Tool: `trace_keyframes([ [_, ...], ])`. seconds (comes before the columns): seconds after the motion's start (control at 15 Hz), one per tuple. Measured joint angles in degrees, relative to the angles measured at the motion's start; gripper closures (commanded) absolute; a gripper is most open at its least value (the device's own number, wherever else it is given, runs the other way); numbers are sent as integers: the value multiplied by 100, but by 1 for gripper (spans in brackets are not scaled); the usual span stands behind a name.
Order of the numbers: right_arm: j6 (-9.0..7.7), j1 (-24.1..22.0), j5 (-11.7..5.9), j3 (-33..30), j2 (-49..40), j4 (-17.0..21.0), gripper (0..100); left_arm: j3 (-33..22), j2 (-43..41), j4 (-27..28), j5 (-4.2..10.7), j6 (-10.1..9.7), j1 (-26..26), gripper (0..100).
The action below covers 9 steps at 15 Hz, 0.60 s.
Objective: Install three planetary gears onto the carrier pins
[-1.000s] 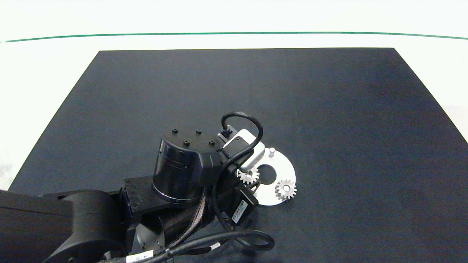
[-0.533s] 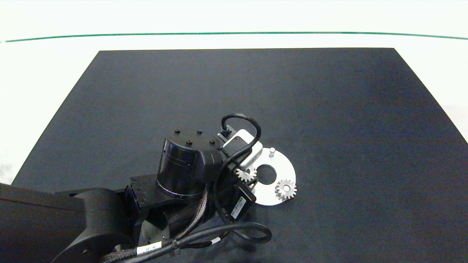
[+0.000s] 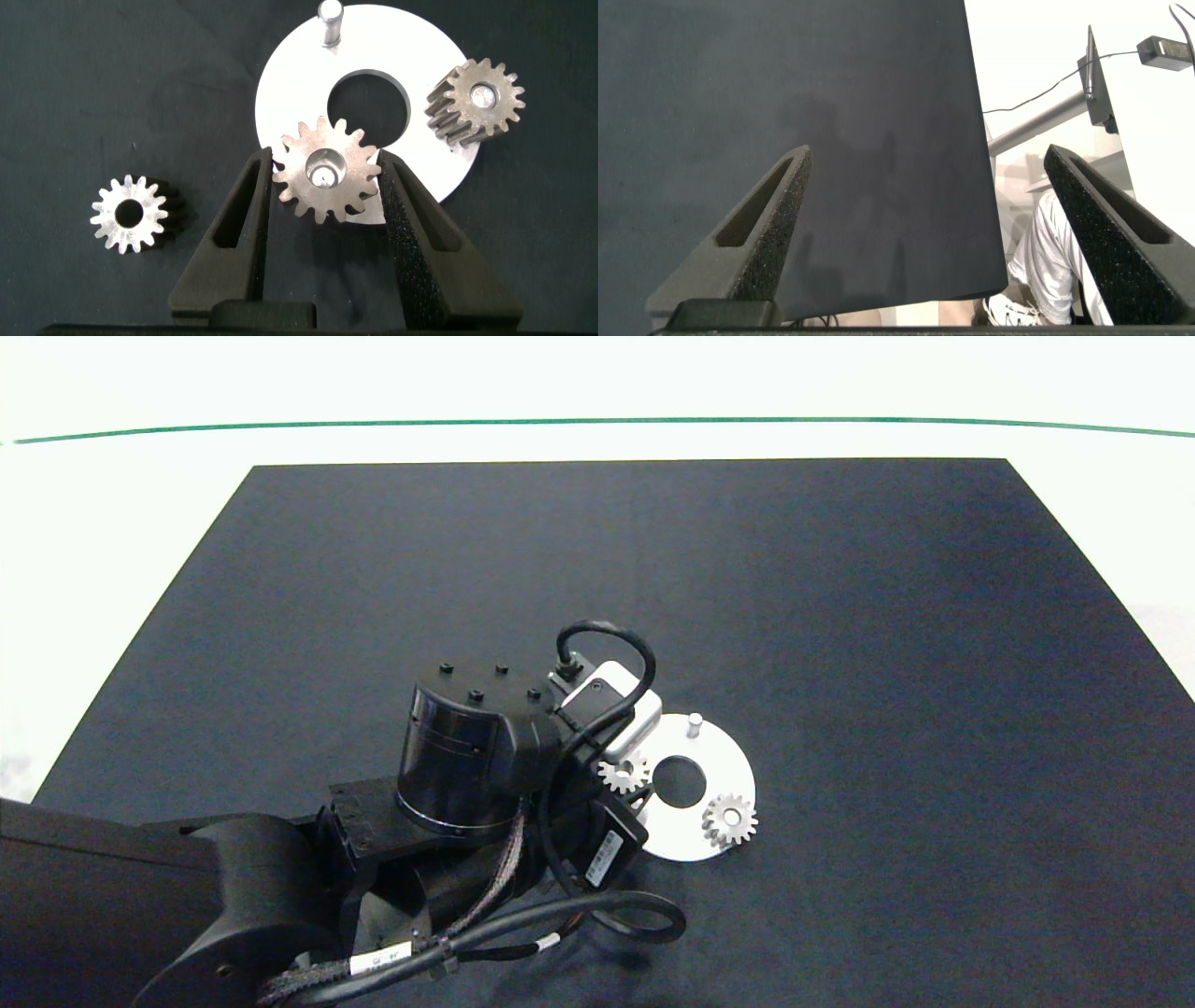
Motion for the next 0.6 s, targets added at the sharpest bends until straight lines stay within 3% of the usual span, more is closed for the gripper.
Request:
trace_keyframes([
  [0.6, 2, -9, -2, -7, 0, 0, 0, 155, 52, -293, -26, -11, 41, 96],
])
